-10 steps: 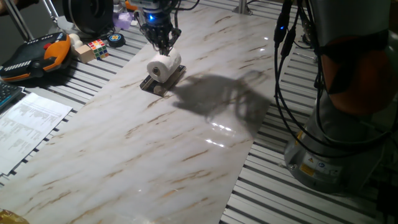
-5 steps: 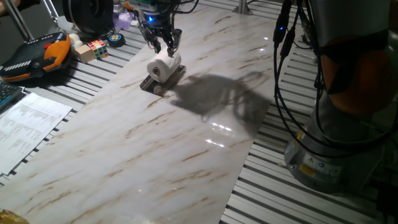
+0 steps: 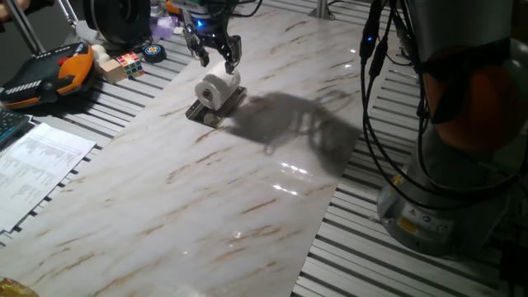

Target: Take the roll of paper down from the shelf

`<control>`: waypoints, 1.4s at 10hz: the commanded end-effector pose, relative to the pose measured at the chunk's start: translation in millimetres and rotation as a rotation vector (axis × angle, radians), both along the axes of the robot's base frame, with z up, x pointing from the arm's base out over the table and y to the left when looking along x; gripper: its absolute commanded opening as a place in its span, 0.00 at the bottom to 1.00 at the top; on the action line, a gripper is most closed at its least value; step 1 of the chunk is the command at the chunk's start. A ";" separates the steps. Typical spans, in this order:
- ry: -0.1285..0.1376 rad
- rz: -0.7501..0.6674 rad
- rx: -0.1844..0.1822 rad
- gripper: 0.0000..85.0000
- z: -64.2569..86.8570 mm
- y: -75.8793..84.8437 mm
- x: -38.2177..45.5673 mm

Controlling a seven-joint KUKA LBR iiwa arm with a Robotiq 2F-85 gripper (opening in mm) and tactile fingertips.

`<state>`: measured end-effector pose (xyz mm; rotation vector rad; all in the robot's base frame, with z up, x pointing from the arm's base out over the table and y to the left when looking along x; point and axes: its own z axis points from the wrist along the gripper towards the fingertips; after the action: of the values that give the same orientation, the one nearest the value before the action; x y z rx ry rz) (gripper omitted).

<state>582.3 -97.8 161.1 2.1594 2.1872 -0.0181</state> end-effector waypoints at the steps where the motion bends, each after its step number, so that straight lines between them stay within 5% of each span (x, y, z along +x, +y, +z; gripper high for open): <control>1: -0.001 -0.004 0.007 0.78 -2.0 -2.9 0.8; 7: -0.026 -0.032 0.035 0.96 -21.3 -18.2 8.7; 14: 0.005 -0.048 0.060 0.96 -44.6 -18.2 21.7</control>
<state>604.1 -115.9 115.9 2.2456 2.1660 0.0408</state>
